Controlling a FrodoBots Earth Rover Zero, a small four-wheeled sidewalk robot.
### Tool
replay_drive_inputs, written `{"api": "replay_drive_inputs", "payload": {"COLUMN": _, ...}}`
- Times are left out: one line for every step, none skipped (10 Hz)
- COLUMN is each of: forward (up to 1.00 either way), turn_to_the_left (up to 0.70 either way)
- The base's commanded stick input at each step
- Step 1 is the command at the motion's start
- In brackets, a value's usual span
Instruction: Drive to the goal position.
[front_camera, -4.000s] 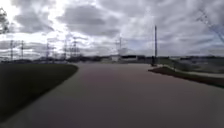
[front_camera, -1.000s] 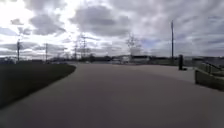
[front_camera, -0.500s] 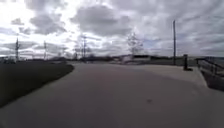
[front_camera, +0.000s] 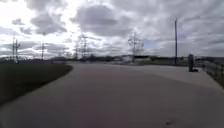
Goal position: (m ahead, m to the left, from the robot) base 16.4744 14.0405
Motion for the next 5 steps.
{"api": "replay_drive_inputs", "payload": {"forward": 0.99, "turn_to_the_left": 0.00}}
{"api": "replay_drive_inputs", "payload": {"forward": 0.99, "turn_to_the_left": 0.00}}
{"api": "replay_drive_inputs", "payload": {"forward": 0.99, "turn_to_the_left": 0.02}}
{"api": "replay_drive_inputs", "payload": {"forward": 0.99, "turn_to_the_left": 0.00}}
{"api": "replay_drive_inputs", "payload": {"forward": 0.99, "turn_to_the_left": 0.00}}
